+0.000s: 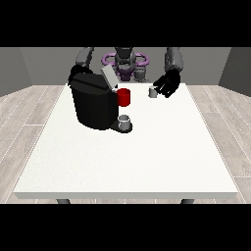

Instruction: Insert the coffee pod into the coffee machine and close the lid

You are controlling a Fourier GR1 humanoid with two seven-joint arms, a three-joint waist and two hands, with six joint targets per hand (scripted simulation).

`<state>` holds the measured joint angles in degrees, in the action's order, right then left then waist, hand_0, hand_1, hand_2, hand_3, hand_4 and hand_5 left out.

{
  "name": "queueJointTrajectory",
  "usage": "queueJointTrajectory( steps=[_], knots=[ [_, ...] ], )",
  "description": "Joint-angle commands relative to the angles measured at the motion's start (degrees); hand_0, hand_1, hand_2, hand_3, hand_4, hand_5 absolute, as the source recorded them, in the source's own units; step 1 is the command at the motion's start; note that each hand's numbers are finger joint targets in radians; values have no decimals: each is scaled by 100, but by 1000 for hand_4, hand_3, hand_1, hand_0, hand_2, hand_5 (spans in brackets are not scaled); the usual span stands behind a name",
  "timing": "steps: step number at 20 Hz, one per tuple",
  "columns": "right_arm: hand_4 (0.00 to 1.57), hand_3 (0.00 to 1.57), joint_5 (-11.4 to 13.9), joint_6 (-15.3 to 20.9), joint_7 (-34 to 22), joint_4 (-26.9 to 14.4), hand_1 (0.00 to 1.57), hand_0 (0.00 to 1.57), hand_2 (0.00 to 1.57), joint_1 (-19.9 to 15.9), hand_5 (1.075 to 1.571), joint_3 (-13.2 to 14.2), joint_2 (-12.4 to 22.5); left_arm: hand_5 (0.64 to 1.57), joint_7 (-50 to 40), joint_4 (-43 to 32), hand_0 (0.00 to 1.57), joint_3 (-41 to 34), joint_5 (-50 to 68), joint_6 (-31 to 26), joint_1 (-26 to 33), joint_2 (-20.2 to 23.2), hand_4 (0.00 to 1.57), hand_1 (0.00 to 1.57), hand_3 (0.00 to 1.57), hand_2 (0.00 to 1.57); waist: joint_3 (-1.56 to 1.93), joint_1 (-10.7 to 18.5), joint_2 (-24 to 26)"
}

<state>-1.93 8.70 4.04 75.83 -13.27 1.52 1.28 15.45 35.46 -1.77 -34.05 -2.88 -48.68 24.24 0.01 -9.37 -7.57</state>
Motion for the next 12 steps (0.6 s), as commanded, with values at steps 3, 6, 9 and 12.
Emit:
queueJointTrajectory(
  steps=[3, 6, 9, 12],
  knots=[
    [489, 0, -108, -267, -207, 257, 0, 0, 0, -53, 1571, -34, 164, 1571, -103, 48, 1255, -137, -6, -202, -349, 157, 556, 1255, 1288, 1332, -2, -317, 78],
    [521, 0, -12, 61, 142, 131, 0, 0, 0, -61, 1571, -195, -121, 1571, -151, 157, 1256, -240, 36, -389, -747, 321, 536, 1256, 1277, 1327, -1, -296, -74],
    [508, 0, 77, -57, -103, 169, 0, 0, 0, -56, 1571, -197, -14, 1571, -479, 185, 1017, -253, -25, -232, -839, 105, 503, 1017, 1226, 1206, -1, -379, -5],
    [506, 0, 75, 109, -263, -20, 0, 0, 0, -239, 1571, -7, 40, 1571, -936, 299, 1211, -216, 45, -429, -1117, -207, 507, 1211, 1199, 1253, 0, -295, 216]
  ],
)
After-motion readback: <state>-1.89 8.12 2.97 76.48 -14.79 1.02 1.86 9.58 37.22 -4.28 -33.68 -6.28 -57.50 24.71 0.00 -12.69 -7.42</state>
